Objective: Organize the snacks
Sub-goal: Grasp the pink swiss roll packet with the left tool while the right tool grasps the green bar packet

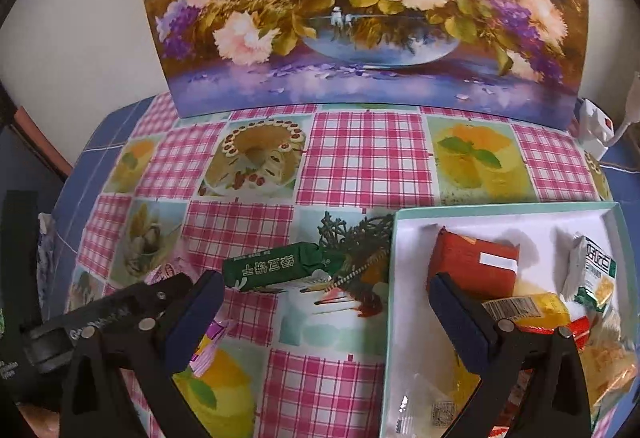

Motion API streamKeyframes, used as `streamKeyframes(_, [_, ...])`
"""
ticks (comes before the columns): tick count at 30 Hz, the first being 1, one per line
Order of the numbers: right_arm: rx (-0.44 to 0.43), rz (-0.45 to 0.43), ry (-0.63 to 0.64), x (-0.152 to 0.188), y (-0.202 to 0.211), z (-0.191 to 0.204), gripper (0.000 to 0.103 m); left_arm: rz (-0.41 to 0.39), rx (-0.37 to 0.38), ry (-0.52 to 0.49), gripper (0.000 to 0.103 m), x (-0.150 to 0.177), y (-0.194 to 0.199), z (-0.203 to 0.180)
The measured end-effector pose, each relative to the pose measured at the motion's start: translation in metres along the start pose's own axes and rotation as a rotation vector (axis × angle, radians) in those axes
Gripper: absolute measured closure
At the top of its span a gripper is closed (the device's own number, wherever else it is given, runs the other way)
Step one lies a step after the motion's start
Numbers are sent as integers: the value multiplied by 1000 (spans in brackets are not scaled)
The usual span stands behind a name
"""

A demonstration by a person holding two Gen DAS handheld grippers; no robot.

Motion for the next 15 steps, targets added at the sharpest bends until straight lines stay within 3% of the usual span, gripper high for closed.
streamKeyframes(6, [4,7,-2,-1,-6,0,0,16,-58,-8,16,-1,-11,-1])
streamKeyframes(9, [0,6,2,-2,-8,2,0,20,-65,-4,33,-1,-13,1])
streamKeyframes(11, [-5,7,6,-2,-11,5,0,14,-82,-10,51,0,-10,5])
streamKeyframes(15, [-17,10,17,-2,-15,11,0,-1,-113,-2,57,-3,-7,14])
Point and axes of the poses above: each gripper's, at about its wrist camera, not at the fingertips, and y roughly against the way its jaws point, z to its left, x to its underside, the point moved 4 cm from there along -y, roughly the way its jaws point, and after that the axes turned 4 degrees about z, right-handed, at the moved point
